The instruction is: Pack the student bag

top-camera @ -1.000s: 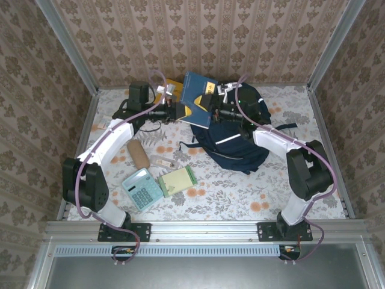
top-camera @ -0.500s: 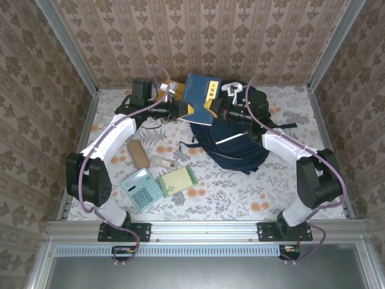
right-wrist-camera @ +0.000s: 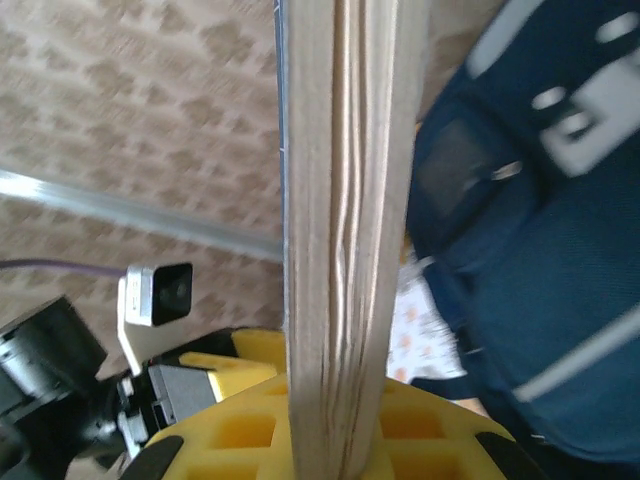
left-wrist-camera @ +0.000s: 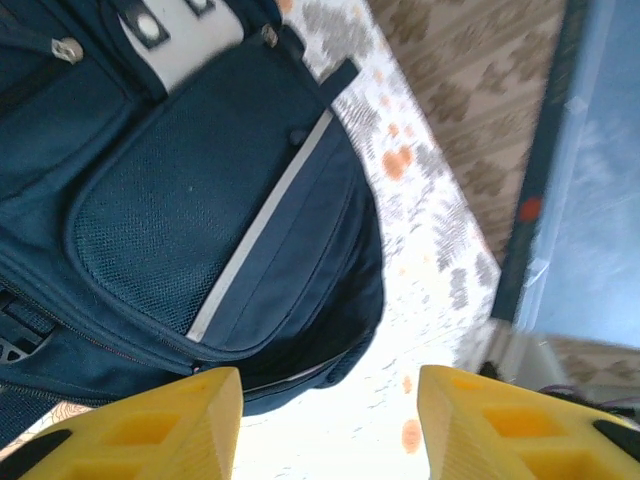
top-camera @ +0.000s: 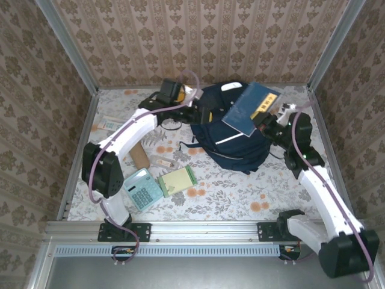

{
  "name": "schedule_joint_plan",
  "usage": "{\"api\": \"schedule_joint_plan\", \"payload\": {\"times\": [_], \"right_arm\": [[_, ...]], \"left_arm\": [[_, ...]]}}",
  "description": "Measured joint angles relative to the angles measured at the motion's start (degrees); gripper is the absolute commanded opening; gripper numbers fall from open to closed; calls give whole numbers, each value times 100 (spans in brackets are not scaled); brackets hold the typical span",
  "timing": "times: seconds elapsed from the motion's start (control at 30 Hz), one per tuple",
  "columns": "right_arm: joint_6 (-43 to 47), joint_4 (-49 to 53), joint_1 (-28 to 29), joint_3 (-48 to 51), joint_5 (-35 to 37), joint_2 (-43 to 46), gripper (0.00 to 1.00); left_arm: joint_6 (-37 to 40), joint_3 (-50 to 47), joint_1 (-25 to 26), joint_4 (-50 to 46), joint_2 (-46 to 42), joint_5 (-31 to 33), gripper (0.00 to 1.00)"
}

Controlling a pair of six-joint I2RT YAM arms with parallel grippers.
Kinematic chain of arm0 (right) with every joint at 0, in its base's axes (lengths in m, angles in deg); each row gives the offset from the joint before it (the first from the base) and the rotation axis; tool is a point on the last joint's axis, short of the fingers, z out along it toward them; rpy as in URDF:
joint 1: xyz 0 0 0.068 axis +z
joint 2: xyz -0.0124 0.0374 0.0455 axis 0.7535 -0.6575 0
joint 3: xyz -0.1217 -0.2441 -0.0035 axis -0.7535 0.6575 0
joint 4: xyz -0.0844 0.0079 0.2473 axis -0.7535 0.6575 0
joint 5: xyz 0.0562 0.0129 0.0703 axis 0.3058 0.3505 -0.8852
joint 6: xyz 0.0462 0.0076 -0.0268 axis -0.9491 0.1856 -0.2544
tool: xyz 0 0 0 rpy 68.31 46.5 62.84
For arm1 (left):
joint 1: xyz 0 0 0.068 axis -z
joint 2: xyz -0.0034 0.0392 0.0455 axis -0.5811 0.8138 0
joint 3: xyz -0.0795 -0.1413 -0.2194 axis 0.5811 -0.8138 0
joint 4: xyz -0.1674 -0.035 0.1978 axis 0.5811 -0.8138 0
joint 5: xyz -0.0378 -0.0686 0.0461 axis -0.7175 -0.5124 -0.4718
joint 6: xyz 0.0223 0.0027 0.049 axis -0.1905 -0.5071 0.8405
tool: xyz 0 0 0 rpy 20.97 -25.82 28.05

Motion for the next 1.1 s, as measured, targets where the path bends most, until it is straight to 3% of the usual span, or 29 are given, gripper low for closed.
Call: {"api": "schedule_joint_plan", "payload": {"times": [0.2,0.4,0.67,0.9,1.0,1.1], "right_arm": [[308,1725,-636,131,874,988,0],[350,2793,-966,267,1268,1569,0],[330,3298,-1191,345,1274,1873,0],[299,3423,-1272,459,1178,1921,0],[273,3438,-1281,481,1102,1934,0],[240,3438,-1285,518,1056,1934,0]], "left_arm": [[638,713,852,-422,960,911,44],[1193,1659,1561,-765,1939,1792,46],[1939,2500,2155,-925,2813,3077,57],[2500,2649,2435,-920,3126,4046,57],[2649,2754,2500,-918,3285,4435,49],[2785,2815,2533,-922,3421,4662,18]]}}
